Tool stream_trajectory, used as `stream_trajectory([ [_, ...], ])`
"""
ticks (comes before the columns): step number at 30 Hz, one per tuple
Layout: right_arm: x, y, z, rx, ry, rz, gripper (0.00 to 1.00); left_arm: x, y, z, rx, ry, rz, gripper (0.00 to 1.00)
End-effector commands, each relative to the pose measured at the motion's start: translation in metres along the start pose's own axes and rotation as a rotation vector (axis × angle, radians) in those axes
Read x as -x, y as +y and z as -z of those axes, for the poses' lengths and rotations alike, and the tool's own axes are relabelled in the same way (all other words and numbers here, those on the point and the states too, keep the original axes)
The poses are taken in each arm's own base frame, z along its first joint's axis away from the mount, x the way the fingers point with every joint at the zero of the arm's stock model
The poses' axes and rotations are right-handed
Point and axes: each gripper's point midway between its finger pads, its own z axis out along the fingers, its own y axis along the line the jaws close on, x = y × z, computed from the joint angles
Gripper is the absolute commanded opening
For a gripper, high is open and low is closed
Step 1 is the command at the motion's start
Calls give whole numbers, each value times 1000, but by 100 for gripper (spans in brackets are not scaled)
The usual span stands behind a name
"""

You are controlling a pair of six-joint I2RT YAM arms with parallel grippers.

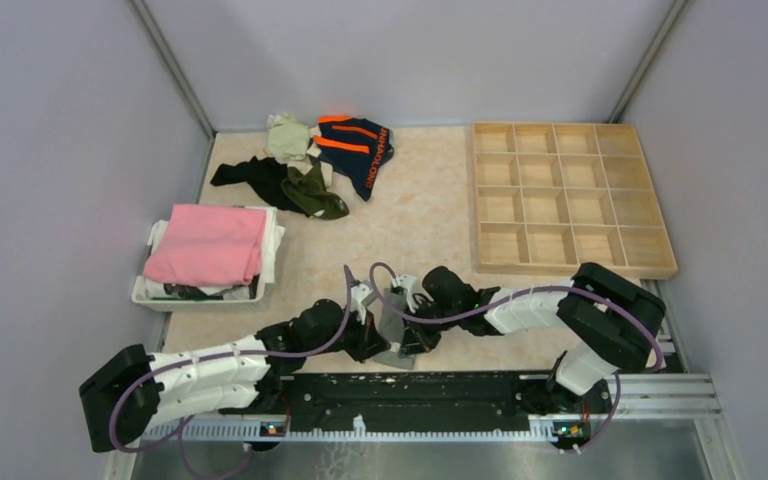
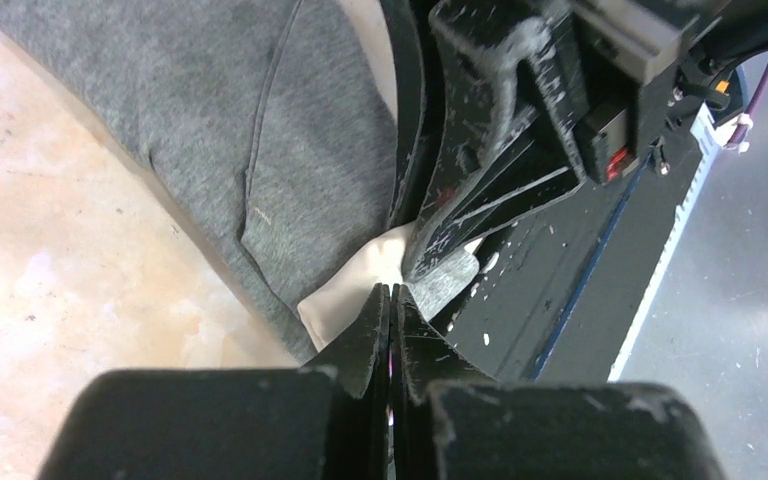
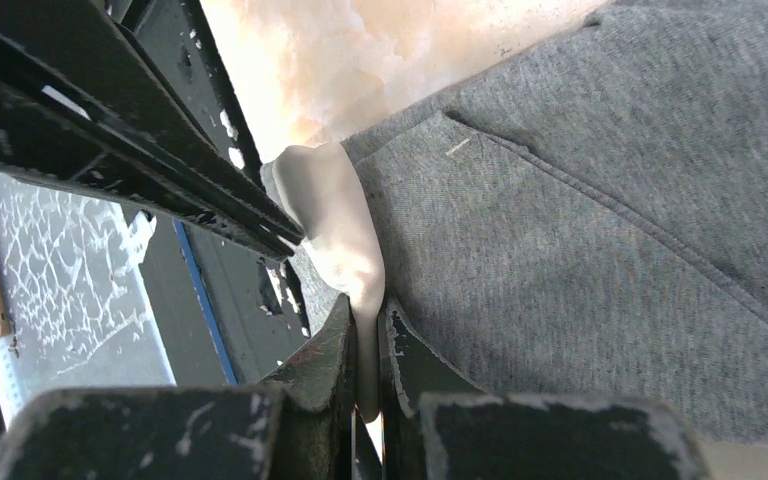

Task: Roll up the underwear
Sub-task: Roll the underwear to the center of the board.

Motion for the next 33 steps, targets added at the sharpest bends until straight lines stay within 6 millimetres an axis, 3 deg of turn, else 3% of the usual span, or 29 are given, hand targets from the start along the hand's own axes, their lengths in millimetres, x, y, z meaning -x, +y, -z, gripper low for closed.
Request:
stream_trajectory([
  [1, -4, -22, -1, -93, 15, -28, 4, -3, -3, -3, -25, -16, 6, 0],
  [10, 3, -21, 2, -100, -4, -31, 13, -21, 20, -10, 73, 24, 62, 0],
  [21, 23, -22, 27, -201, -99, -16, 29, -28, 24, -15, 88, 58, 59, 0],
  [33, 11, -40, 26, -284, -74, -43, 17, -24, 42, -17, 195, 39, 91, 0],
])
